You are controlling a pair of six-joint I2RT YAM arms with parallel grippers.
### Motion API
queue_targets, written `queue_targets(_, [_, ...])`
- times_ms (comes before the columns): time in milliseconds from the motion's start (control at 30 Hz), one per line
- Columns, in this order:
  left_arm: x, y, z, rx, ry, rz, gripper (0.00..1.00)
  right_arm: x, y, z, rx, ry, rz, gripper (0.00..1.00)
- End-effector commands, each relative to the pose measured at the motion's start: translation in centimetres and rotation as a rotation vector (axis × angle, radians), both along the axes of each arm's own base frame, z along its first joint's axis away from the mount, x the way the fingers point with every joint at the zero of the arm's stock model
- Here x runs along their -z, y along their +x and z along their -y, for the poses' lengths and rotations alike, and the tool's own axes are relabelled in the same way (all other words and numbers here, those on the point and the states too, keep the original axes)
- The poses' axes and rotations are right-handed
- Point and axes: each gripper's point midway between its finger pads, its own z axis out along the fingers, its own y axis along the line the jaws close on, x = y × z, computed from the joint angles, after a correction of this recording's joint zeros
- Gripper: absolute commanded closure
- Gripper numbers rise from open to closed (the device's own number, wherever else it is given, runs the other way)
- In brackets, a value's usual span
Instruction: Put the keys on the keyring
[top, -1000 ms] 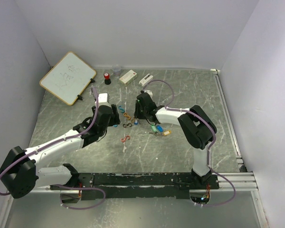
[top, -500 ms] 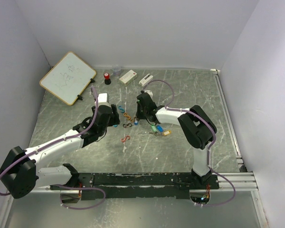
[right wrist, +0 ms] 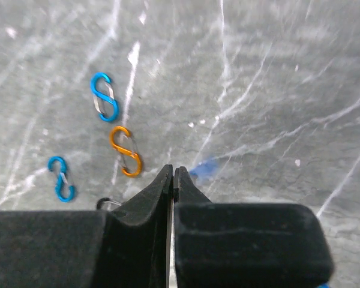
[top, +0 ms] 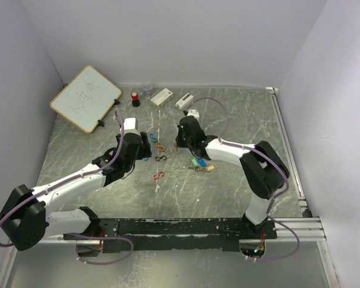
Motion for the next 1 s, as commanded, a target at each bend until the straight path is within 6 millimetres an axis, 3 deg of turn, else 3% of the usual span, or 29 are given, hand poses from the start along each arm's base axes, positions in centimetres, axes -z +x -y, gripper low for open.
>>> queue_targets(0, [-0.1, 0.3, 0.7, 0.017, -0.03, 0.001, 0.26, -5.2, 0.8, 1.2, 0.022, 0.034, 0.179, 1.0])
queue_targets(100, [0.1, 0.4, 0.8, 0.019, -0.028, -0.008, 0.26, -7.3, 0.3, 2.2, 0.035, 0.056, 0.254, 1.0])
queue_targets(233, [0.2, 0.4, 0.8, 0.018, -0.031, -0.009, 0.27, -8.2, -0.1, 3.1, 0.049, 0.057, 0.286, 1.0])
queue_targets(800, [0.2, 0.3, 0.7, 0.018, -0.03, -0.008, 0.27, -8.4, -0.1, 3.8, 0.061, 0.025, 0.301, 1.0])
queue_targets(967, [0.2, 0.2, 0.7, 0.018, -0.032, -0.007, 0.26, -7.8, 1.7, 5.4, 0.119, -0.033, 0.279, 1.0])
